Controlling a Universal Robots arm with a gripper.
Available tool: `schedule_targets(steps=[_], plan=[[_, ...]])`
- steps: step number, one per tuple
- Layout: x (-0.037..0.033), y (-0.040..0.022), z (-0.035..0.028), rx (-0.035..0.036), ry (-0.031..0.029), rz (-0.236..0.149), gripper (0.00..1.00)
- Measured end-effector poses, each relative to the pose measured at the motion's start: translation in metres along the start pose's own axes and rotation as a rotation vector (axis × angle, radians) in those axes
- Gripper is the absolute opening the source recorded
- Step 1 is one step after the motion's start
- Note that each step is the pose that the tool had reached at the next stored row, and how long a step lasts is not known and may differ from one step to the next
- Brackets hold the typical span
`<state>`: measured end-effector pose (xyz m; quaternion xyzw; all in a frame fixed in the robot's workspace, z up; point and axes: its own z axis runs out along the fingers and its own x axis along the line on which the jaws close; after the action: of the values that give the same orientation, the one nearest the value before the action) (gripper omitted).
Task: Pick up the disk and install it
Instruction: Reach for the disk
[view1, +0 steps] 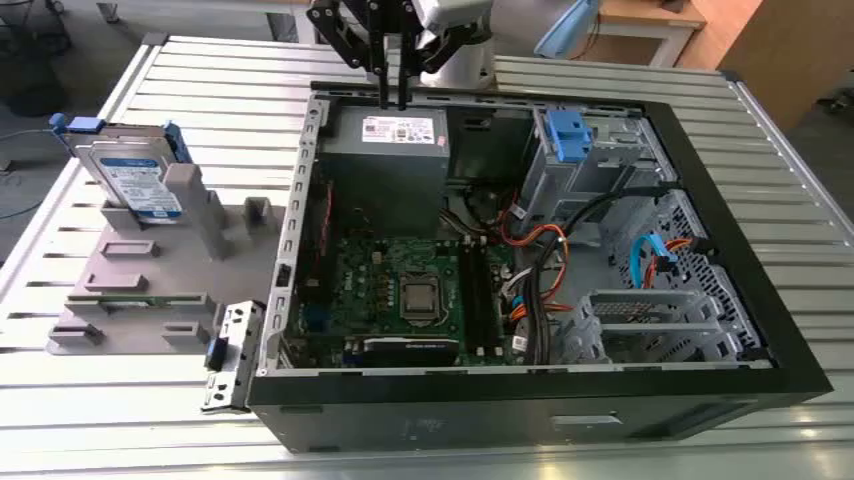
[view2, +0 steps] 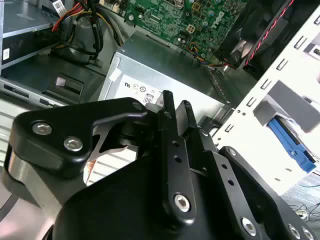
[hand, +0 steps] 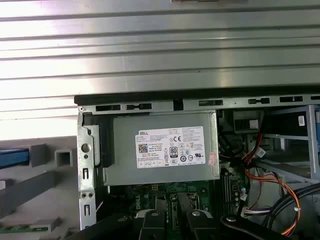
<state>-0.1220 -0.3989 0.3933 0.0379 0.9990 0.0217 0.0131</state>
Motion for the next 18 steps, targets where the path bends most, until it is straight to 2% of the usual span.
schedule_targets(steps=[14, 15, 18], plan=[[0.0000, 0.0000, 0.0000, 0.0000, 0.0000, 0.000, 0.22], [0.0000, 0.0000, 0.0000, 0.0000, 0.0000, 0.000, 0.16], [0.0000, 0.0000, 0.0000, 0.0000, 0.0000, 0.000, 0.11]])
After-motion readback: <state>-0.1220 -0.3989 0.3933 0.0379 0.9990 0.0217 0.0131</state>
